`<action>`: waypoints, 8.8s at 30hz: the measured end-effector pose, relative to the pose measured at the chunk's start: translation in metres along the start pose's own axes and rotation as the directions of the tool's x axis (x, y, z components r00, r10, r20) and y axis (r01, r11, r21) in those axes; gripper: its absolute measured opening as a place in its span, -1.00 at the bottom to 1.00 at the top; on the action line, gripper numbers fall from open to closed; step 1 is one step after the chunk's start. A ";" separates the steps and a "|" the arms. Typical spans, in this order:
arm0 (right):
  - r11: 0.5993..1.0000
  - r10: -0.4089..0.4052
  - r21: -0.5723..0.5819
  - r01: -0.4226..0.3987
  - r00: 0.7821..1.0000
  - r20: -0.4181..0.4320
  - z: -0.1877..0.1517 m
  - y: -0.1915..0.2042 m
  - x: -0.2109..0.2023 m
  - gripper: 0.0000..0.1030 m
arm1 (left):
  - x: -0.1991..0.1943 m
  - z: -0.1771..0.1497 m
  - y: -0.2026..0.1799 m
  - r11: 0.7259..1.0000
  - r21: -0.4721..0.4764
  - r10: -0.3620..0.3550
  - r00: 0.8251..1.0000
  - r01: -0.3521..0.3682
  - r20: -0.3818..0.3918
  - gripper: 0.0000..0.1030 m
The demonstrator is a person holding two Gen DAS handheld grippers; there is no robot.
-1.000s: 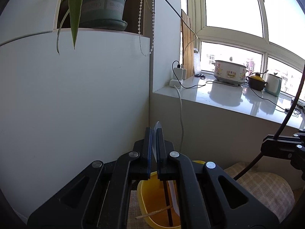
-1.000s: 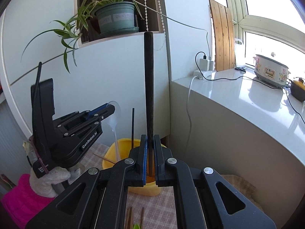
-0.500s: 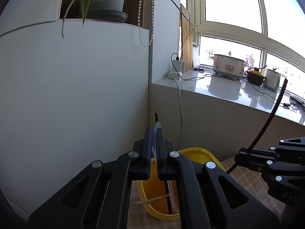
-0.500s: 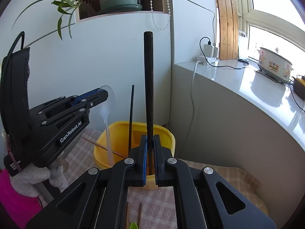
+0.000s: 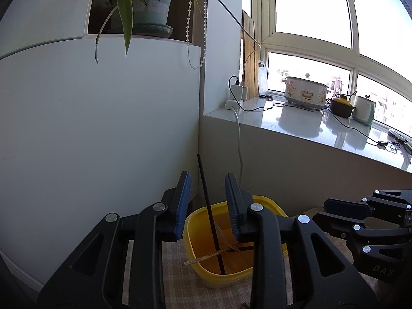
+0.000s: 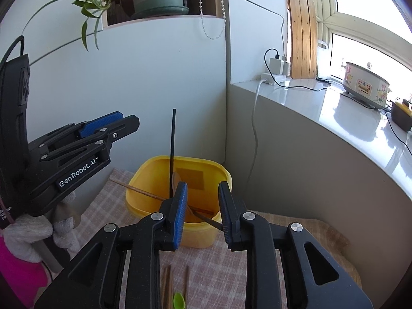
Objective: Organize utensils
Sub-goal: 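Open both tools to drop the spoon and chopstick into the bin, then grasp a wooden chopstick with the left tool while the right tool grasps another, then lift both wooden chopsticks upright and carry them over the yellow bin, then lower the chopsticks into the bin and open both tools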
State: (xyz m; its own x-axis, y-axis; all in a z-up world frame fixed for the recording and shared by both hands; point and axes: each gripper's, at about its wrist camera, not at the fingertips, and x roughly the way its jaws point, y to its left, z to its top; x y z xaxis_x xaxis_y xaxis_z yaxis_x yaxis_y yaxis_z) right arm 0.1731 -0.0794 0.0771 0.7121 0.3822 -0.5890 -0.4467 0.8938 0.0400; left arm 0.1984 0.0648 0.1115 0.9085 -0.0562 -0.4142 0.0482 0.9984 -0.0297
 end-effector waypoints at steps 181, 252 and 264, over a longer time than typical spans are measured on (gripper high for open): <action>0.994 0.085 0.062 -0.088 0.995 0.053 -0.009 0.011 -0.034 -0.90 | -0.073 -0.007 -0.004 0.942 -0.166 -0.305 0.950 0.290 -0.070 -0.93; 0.998 -0.053 0.036 0.051 0.996 0.074 -0.002 0.002 -0.011 -0.49 | -0.012 0.021 -0.002 0.973 -0.148 -0.190 0.980 0.180 -0.059 -0.65; 0.996 -0.081 0.045 0.076 0.990 0.112 -0.016 -0.007 -0.050 -0.49 | -0.062 -0.002 -0.026 0.966 -0.095 -0.247 0.966 0.240 -0.072 -0.65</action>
State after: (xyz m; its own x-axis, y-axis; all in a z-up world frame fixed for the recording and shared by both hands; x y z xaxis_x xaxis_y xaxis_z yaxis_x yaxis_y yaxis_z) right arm 0.1320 -0.1090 0.0938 0.8022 0.3327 -0.4959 -0.3664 0.9299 0.0312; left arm 0.1405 0.0419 0.1362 0.8361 -0.3017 -0.4582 0.2255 0.9504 -0.2142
